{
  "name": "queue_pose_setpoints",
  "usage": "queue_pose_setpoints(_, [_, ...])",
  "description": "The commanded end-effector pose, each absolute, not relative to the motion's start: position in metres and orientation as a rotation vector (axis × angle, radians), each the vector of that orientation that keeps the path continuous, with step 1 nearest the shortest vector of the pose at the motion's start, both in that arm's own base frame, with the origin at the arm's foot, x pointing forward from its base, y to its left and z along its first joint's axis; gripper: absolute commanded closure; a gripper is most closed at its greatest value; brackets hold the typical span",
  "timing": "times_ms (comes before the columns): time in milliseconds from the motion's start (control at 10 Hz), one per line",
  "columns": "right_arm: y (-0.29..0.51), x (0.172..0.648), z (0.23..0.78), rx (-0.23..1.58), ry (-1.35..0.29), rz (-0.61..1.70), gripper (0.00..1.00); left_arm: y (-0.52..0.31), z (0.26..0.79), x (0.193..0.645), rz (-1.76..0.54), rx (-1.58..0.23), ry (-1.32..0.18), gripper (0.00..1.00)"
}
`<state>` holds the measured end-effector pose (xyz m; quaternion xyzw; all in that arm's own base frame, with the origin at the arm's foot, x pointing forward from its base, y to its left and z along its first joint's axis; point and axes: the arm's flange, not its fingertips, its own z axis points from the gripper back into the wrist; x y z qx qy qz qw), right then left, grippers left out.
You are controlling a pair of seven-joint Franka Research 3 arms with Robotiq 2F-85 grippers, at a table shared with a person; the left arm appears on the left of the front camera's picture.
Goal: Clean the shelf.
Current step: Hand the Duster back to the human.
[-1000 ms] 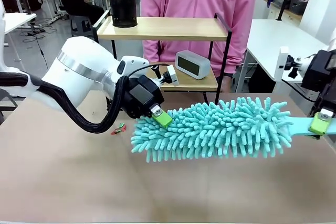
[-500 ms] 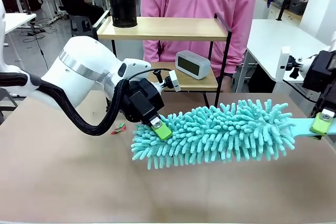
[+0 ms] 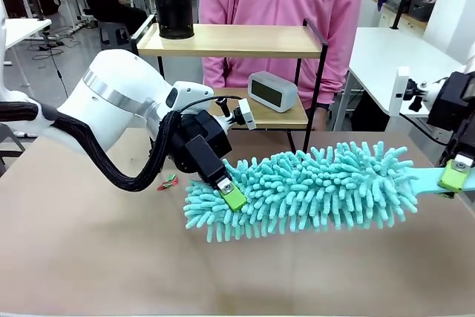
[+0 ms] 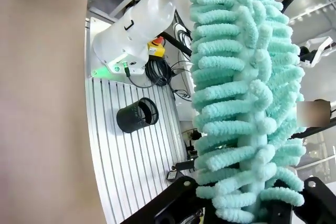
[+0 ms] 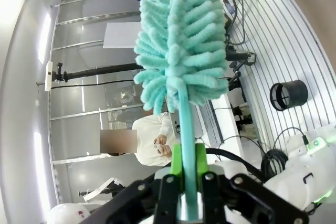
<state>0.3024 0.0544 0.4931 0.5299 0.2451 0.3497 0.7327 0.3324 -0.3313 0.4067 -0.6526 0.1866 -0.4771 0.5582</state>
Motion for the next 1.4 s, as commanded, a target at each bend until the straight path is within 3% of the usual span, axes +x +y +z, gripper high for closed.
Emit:
queue_pose_setpoints(0, [0.049,0.304,0.495,1.168,0.522,0.783,1.0,-0.329,0.41,0.331,-1.158,-1.523,0.449,1.0])
queue_pose_setpoints(200, [0.047,0.305,0.493,1.167,0.523,0.768,1.0,-0.329,0.41,0.331,-1.16,-1.517,0.445,1.0])
queue_pose_setpoints(300, [0.045,0.305,0.491,1.15,0.524,0.753,0.4,-0.329,0.409,0.332,-1.162,-1.515,0.441,1.0])
queue_pose_setpoints(400, [0.044,0.305,0.491,1.158,0.524,0.753,0.36,-0.328,0.41,0.332,-1.167,-1.516,0.439,1.0])
queue_pose_setpoints(500, [0.039,0.305,0.492,1.167,0.513,0.746,0.0,-0.326,0.411,0.333,-1.168,-1.519,0.435,1.0])
queue_pose_setpoints(700, [0.02,0.308,0.495,1.203,0.446,0.707,0.0,-0.313,0.418,0.329,-1.195,-1.54,0.479,1.0])
queue_pose_setpoints(800, [0.002,0.314,0.498,1.269,0.326,0.597,0.13,-0.304,0.424,0.323,-1.221,-1.532,0.467,1.0])
queue_pose_setpoints(900, [-0.021,0.321,0.499,1.326,0.13,0.398,0.03,-0.293,0.429,0.319,-1.236,-1.52,0.449,1.0])
queue_pose_setpoints(1100, [-0.08,0.33,0.495,1.449,-0.306,-0.19,0.0,-0.271,0.435,0.312,-1.249,-1.525,0.443,1.0])
queue_pose_setpoints(1300, [-0.131,0.32,0.477,1.392,-0.475,-0.518,0.0,-0.246,0.441,0.312,-1.233,-1.535,0.388,1.0])
